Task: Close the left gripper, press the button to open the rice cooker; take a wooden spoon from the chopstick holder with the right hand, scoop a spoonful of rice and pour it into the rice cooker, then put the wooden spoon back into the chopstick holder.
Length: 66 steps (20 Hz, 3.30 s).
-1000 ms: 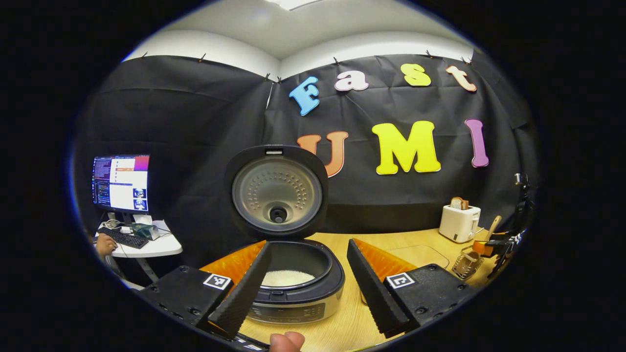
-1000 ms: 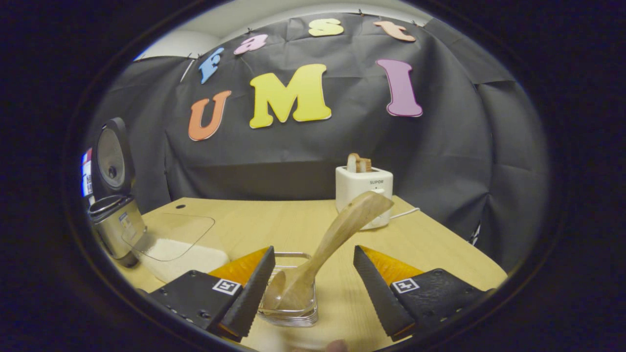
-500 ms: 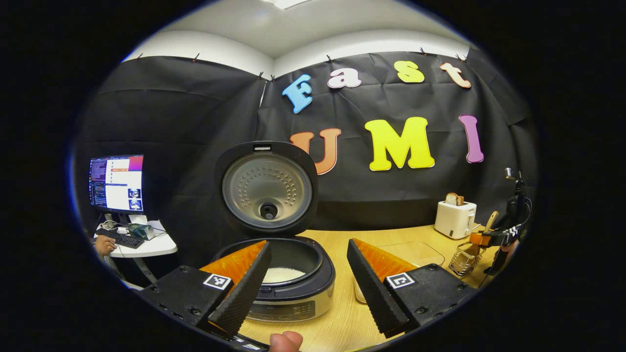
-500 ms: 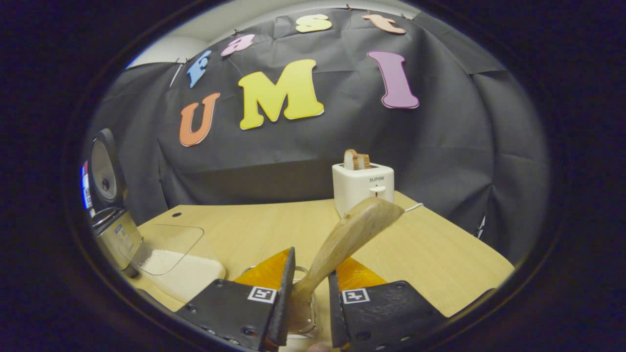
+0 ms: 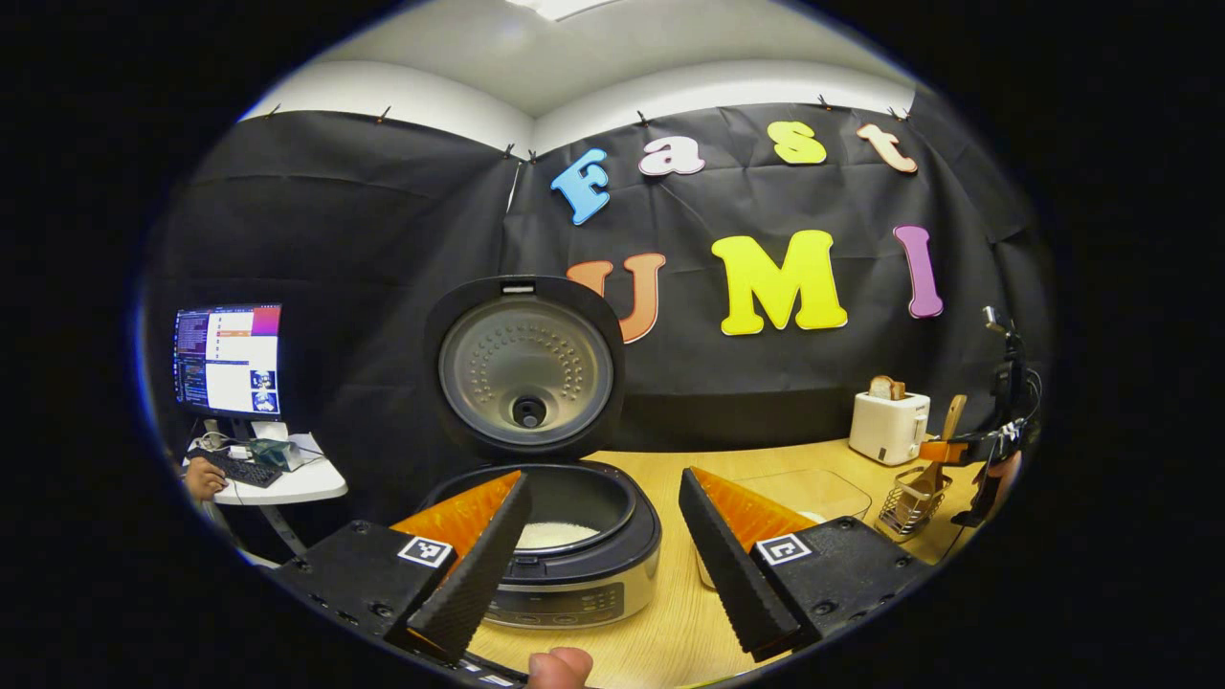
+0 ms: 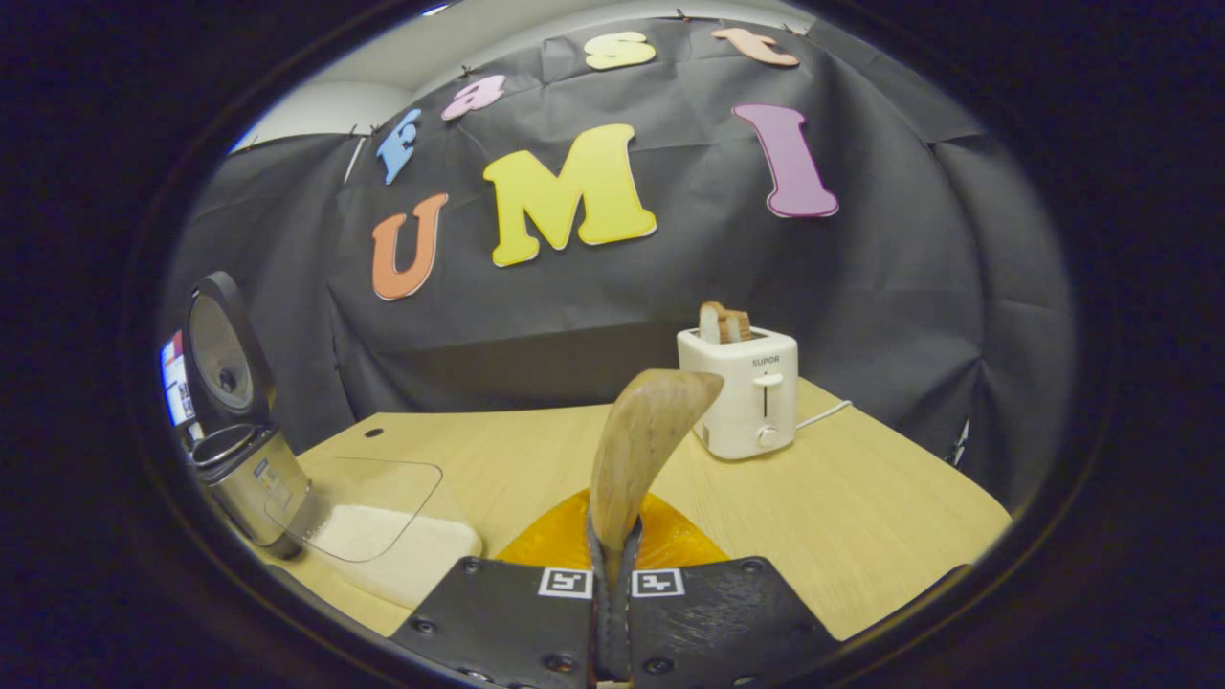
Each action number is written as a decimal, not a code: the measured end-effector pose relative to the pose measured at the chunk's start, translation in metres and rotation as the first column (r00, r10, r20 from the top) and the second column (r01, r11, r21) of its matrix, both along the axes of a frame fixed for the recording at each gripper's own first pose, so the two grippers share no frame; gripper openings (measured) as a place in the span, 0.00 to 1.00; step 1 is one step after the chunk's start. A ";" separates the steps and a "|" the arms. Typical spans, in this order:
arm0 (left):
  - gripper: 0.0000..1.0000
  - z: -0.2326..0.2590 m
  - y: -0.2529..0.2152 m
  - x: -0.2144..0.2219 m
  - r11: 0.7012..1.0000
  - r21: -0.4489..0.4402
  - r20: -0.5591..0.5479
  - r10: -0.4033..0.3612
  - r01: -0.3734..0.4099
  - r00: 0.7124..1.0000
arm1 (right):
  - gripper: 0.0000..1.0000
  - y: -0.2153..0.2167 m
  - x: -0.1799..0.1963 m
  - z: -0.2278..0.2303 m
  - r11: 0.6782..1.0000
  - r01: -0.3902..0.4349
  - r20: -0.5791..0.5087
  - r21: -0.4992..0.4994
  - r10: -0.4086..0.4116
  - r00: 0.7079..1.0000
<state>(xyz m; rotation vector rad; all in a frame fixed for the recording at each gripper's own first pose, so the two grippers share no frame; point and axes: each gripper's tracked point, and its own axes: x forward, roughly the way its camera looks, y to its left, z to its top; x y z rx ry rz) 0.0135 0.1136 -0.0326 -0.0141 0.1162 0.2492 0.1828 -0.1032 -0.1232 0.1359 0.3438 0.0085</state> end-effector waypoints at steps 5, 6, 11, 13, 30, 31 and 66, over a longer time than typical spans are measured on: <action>0.99 -0.012 0.004 -0.004 0.998 -0.054 -0.010 -0.012 0.011 1.000 | 0.00 0.004 0.000 0.030 1.000 -0.009 0.029 -0.025 0.010 1.000; 0.99 -0.012 0.003 -0.005 0.998 -0.067 -0.010 -0.017 0.017 1.000 | 0.00 0.003 0.001 0.038 0.999 -0.001 0.041 -0.043 0.003 0.999; 0.99 -0.018 0.011 -0.012 0.997 -0.071 -0.019 -0.029 0.028 0.999 | 0.00 0.008 -0.005 0.073 0.995 0.010 0.085 -0.102 -0.001 0.996; 0.99 -0.020 0.019 -0.016 0.998 -0.065 -0.025 -0.021 0.019 0.999 | 0.00 0.020 -0.007 0.091 0.995 0.003 0.114 -0.099 0.009 0.993; 0.99 -0.010 0.038 -0.032 0.999 -0.032 -0.034 -0.024 0.023 0.999 | 0.00 0.212 0.039 0.045 0.947 -0.224 0.037 -0.230 0.238 0.970; 0.99 -0.011 0.037 -0.032 0.999 -0.025 -0.042 -0.031 0.030 0.999 | 0.00 0.214 0.040 0.041 0.942 -0.219 0.033 -0.256 0.235 0.971; 1.00 -0.001 0.052 -0.047 1.000 -0.021 -0.034 -0.003 0.002 0.999 | 0.00 0.226 0.038 0.004 0.836 -0.080 -0.085 0.544 0.149 0.985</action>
